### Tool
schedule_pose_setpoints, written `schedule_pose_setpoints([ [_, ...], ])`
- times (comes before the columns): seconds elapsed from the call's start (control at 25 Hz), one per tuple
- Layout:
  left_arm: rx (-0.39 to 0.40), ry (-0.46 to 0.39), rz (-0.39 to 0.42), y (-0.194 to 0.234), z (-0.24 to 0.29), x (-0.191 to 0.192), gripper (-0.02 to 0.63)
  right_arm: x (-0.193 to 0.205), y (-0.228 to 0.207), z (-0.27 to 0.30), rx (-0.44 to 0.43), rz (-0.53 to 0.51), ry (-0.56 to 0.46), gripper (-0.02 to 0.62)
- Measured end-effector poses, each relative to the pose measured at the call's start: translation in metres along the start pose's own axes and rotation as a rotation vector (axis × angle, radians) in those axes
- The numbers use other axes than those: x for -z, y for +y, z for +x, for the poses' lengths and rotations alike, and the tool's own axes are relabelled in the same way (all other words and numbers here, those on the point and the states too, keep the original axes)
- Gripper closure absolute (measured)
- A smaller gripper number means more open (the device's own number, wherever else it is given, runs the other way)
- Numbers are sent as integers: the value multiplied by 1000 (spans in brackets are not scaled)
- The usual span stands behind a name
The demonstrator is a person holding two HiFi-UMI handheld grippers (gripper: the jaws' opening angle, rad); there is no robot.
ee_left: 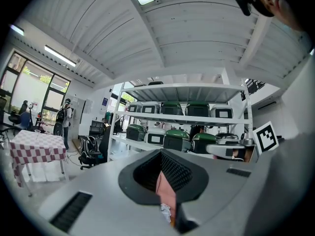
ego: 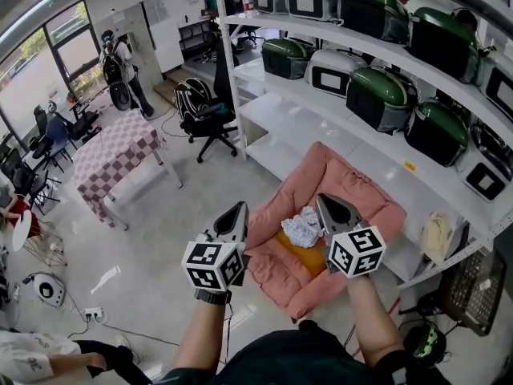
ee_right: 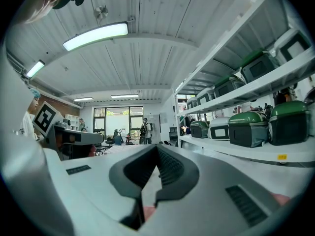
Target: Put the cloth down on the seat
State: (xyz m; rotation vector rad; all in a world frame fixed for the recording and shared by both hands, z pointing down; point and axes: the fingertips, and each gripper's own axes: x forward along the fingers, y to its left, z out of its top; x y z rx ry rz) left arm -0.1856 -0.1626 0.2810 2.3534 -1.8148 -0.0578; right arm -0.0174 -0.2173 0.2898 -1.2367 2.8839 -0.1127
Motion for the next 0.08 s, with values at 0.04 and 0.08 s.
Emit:
schedule_pose_setpoints([
  [0.04, 0, 0, 0, 1, -1, 0, 603, 0, 1, 0, 0, -1, 0, 591],
  [0.08, 0, 0, 0, 2, -1, -1, 603, 0, 2, 1, 1, -2, 1, 591],
])
